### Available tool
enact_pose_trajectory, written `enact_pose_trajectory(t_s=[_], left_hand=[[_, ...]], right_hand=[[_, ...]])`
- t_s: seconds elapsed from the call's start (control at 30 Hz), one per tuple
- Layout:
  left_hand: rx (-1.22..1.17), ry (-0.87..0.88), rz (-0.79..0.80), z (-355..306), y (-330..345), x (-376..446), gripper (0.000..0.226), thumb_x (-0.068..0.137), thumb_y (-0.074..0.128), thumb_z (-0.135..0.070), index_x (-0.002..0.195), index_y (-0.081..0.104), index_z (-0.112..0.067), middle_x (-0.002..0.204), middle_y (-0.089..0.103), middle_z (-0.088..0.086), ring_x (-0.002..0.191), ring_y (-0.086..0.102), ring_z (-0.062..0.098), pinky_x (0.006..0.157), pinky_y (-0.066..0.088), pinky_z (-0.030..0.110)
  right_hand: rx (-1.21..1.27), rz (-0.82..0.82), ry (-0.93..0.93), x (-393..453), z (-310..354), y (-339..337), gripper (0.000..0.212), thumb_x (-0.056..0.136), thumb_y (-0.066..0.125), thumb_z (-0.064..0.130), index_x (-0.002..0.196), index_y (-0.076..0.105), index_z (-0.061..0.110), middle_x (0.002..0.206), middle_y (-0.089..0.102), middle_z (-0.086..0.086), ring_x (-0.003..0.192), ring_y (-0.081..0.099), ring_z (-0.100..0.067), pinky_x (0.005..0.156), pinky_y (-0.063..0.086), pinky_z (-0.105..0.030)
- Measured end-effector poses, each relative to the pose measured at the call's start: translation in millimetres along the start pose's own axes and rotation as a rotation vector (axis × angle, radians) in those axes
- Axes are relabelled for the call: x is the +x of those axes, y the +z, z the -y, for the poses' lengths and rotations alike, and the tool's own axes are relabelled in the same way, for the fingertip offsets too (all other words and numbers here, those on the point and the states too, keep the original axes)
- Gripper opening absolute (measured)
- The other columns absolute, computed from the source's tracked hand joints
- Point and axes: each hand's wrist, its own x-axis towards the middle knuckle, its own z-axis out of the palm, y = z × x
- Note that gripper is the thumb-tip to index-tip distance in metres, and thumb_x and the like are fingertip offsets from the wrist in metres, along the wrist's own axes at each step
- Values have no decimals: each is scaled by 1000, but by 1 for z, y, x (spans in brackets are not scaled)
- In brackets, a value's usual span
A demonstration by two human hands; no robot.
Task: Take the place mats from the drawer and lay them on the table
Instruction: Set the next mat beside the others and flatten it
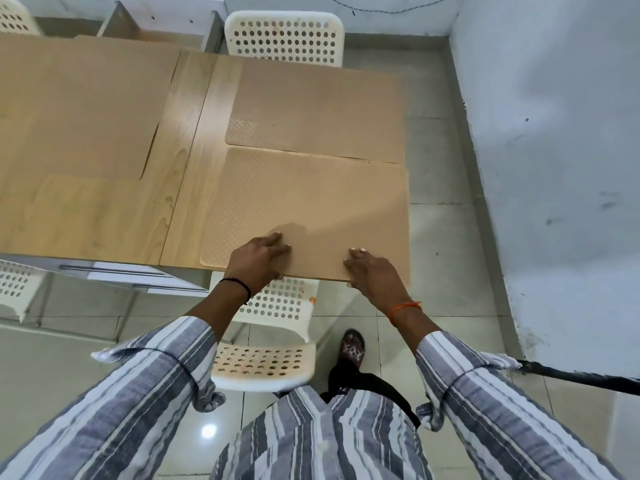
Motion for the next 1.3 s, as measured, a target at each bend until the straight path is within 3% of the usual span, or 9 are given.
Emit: enact_pose_trajectory(t_s=[0.4, 0.57, 0.9, 1.0, 1.13, 1.3], left_hand=[[29, -36, 38, -4, -4, -1, 68, 81, 73, -37, 142, 43, -40, 157, 28, -14, 138, 29, 16, 93, 50, 39], [53, -32, 15, -6, -1, -3, 67, 82, 71, -38, 142, 43, -39, 155, 30, -13, 135, 31, 17, 89, 52, 39], [62, -25, 4, -8, 0, -2, 68, 81, 72, -40, 143, 43, -38, 155, 30, -13, 133, 32, 17, 91, 50, 38], [52, -22, 11, -10, -3, -2, 69, 78, 72, -47, 141, 47, -34, 153, 35, -10, 131, 36, 19, 92, 48, 38], [-61, -69, -26, -19, -16, 12, 43, 86, 62, -49, 119, 66, -21, 131, 59, 2, 116, 54, 25, 87, 48, 36], [-199, -27, -143, -23, -37, 46, 40, 90, 57, -45, 124, 63, -23, 130, 62, 1, 121, 53, 21, 92, 48, 36]], right_hand=[[-65, -32, -6, -3, 0, 6, 51, 90, 66, 11, 139, 52, 15, 158, 33, -3, 147, 29, -21, 113, 33, -49], [11, -36, 5, -1, 0, 4, 50, 86, 69, 7, 134, 58, 15, 156, 37, -4, 145, 32, -21, 113, 32, -51], [-71, 5, 7, 1, 5, -7, 51, 87, 71, 16, 136, 56, 15, 157, 35, -6, 145, 32, -24, 114, 32, -42], [-19, -33, 52, 0, 7, -9, 51, 89, 68, 28, 137, 55, 16, 153, 42, -5, 140, 40, -26, 113, 34, -36], [87, -123, 115, 4, 16, -18, 57, 96, 58, 31, 148, 40, 16, 149, 45, -8, 134, 43, -28, 111, 33, -35], [1, -265, 66, 25, 29, -31, 55, 96, 54, 28, 146, 38, 13, 149, 42, -8, 130, 46, -30, 104, 42, -44]])
